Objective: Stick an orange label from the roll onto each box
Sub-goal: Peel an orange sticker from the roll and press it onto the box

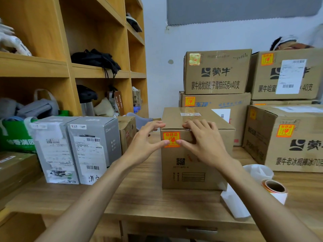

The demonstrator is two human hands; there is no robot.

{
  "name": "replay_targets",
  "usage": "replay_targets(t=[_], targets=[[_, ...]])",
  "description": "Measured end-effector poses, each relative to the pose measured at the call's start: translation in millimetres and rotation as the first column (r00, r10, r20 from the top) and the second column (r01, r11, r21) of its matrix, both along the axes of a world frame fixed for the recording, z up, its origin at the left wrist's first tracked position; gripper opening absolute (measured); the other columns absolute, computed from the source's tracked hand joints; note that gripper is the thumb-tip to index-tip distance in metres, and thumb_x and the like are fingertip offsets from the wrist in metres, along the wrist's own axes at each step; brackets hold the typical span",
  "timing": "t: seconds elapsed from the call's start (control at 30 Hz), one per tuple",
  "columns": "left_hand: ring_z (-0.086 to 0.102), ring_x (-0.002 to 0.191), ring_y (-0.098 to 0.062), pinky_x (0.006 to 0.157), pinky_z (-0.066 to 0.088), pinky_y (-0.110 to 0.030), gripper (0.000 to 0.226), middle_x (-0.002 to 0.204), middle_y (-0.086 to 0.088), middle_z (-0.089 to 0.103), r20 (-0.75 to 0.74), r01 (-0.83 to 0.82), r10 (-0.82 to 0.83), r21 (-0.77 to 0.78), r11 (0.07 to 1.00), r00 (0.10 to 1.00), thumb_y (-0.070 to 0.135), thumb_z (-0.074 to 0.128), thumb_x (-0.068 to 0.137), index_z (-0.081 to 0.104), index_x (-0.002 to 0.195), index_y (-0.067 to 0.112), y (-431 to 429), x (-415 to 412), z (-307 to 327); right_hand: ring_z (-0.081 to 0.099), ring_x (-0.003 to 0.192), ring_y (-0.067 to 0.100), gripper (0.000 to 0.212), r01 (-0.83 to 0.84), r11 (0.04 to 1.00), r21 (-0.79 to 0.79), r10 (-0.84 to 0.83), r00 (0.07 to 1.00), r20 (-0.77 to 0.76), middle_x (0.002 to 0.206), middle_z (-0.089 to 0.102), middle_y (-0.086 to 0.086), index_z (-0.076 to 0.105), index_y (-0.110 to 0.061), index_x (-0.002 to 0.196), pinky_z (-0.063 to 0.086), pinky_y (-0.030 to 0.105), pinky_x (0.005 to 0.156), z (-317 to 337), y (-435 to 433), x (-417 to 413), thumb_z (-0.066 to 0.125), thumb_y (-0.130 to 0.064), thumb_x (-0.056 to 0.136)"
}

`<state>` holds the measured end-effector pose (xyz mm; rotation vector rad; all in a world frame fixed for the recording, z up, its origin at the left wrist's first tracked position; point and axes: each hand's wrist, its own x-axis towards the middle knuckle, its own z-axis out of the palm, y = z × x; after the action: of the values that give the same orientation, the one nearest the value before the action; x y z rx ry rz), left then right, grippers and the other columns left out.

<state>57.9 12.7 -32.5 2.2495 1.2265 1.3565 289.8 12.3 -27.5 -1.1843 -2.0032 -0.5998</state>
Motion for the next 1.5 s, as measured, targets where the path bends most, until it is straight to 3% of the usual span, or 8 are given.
replay_targets(t=[0.53,0.73,0.83,0.93,1.07,1.27,1.4,1.5], targets=[[0.044,0.131,-0.002,0.110,0.043,-0.044,0.067,0.145,0.019,0.044,-0.137,-0.063,0.076,0.092,0.994,0.988,0.054,0.074,0.081,0.044,0.139,0.039,-3,2,-3,0.055,0.108,0.021,0.063,0.048,0.998,0.028,-0.051,0.995,0.091,0.118,0.062,-0.003,0.056,-0.019,0.117,0.040,0.041,0.094,-1,-2,-3,0.054,-0.070,0.081],[0.040,0.139,-0.006,0.111,0.043,-0.046,0.069,0.151,0.013,0.045,-0.235,-0.072,0.100,0.127,0.989,0.967,0.061,0.067,0.082,0.041,0.143,0.039,-4,-5,2,0.042,0.135,0.015,0.073,-0.037,0.992,-0.124,0.047,0.996,0.078,0.150,0.045,-0.005,0.045,-0.025,0.143,0.028,0.035,0.113,22,-14,34,0.050,-0.069,0.085],[0.042,0.136,-0.006,0.112,0.042,-0.049,0.068,0.150,0.014,0.045,-0.242,-0.075,0.101,0.115,0.990,0.965,0.062,0.065,0.083,0.041,0.143,0.042,-6,-12,3,0.041,0.135,0.013,0.076,0.024,0.989,-0.148,-0.018,0.999,0.041,0.146,0.050,-0.006,0.049,-0.026,0.141,0.025,0.036,0.115,29,-20,72,0.042,-0.075,0.082],[0.043,0.135,-0.005,0.112,0.042,-0.048,0.069,0.150,0.014,0.044,-0.245,-0.086,0.109,0.101,0.991,0.963,0.061,0.065,0.082,0.040,0.144,0.043,-9,-16,4,0.039,0.138,0.011,0.068,0.005,0.972,-0.236,-0.001,1.000,0.016,0.145,0.051,-0.009,0.050,-0.028,0.141,0.026,0.034,0.115,21,-25,94,0.052,-0.069,0.087],[0.039,0.137,-0.004,0.113,0.040,-0.045,0.069,0.153,0.014,0.040,-0.285,-0.117,0.148,0.124,0.985,0.947,0.048,0.070,0.087,0.039,0.148,0.040,-6,-19,7,0.044,0.133,0.016,0.060,-0.023,0.984,-0.176,0.013,0.998,-0.055,0.141,0.054,-0.004,0.054,-0.024,0.140,0.031,0.034,0.112,8,-34,85,0.058,-0.058,0.090],[0.028,0.143,-0.003,0.119,0.033,-0.048,0.063,0.154,0.009,0.041,-0.262,-0.145,0.225,0.293,0.945,0.938,0.016,0.068,0.093,0.043,0.149,0.029,-11,-13,5,0.053,0.107,0.023,0.051,0.150,0.989,0.017,-0.149,0.988,-0.028,0.119,0.063,-0.001,0.063,-0.027,0.119,0.033,0.035,0.096,-2,-47,39,0.049,-0.062,0.085],[0.032,0.141,0.002,0.116,0.031,-0.036,0.059,0.150,0.016,0.043,-0.274,-0.053,0.154,0.343,0.938,0.949,0.041,0.060,0.094,0.043,0.149,0.033,-35,18,4,0.052,0.101,0.023,0.048,0.165,0.986,0.020,-0.164,0.985,-0.056,0.109,0.064,-0.001,0.067,-0.026,0.111,0.038,0.038,0.090,0,-55,12,0.051,-0.063,0.085],[0.036,0.138,-0.002,0.113,0.033,-0.029,0.062,0.148,0.017,0.044,-0.305,-0.030,0.160,0.392,0.920,0.939,0.060,0.056,0.092,0.044,0.148,0.035,-47,33,-1,0.050,0.099,0.014,0.049,-0.001,0.999,-0.041,-0.005,0.989,-0.151,0.106,0.067,-0.013,0.072,-0.029,0.109,0.039,0.036,0.089,13,-61,10,0.045,-0.065,0.090]])
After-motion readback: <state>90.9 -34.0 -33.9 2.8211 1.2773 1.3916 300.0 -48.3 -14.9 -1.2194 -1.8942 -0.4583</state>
